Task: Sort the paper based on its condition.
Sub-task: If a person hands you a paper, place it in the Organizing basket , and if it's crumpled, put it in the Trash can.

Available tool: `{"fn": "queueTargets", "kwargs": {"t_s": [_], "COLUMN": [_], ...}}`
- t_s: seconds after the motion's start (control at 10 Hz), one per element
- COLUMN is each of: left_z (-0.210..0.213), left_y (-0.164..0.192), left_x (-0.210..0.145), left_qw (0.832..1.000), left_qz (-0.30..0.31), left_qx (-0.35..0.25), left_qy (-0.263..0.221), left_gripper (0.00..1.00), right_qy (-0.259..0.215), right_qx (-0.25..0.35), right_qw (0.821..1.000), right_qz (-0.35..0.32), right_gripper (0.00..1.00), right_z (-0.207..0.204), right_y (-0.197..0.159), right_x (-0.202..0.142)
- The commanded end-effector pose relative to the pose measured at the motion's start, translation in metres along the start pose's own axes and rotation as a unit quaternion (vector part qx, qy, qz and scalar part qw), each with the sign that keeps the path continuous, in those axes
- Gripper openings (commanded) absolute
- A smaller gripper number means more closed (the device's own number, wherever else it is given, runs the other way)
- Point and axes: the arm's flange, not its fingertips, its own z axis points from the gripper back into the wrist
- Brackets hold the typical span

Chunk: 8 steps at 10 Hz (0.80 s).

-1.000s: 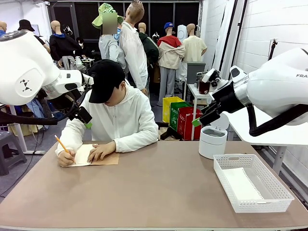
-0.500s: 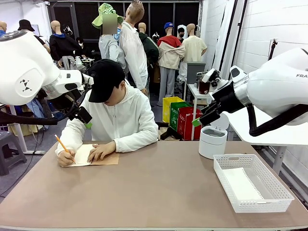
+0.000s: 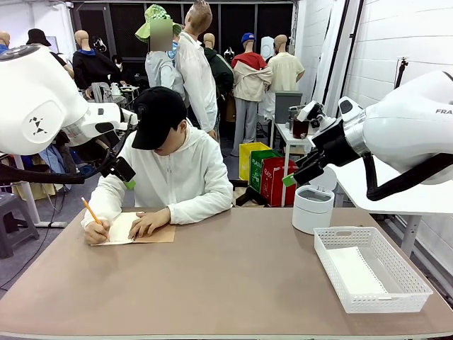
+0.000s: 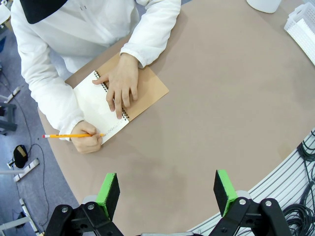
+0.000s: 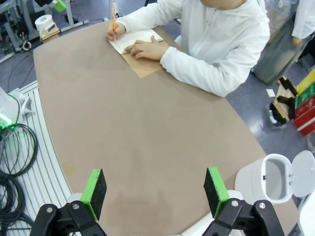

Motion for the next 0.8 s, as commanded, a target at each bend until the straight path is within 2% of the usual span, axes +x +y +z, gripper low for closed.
{"fn": "queueTargets", "kwargs": {"t_s": [0.0,0.7], "left_z": [0.0005,0.0005], "left_y": [0.0013,0.0013], "left_x": [-0.0004,-0.0004], "left_qw": [1.000,1.000], "left_qz": [-0.001,-0.001], "left_qx": [0.000,0.000], "left_qy": [-0.001,-0.001], "left_gripper": [1.00,1.00], "right_qy": [0.001,0.001], "right_qx": [-0.002,-0.002], "right_qw": [1.000,1.000], "right_qz": [0.000,0.000], "right_gripper": [1.00,1.00], "right_z": [0.0000,0.0000], "right_y": [-0.0002,-0.0002], "right_x": [-0.0003,-0.0003]}}
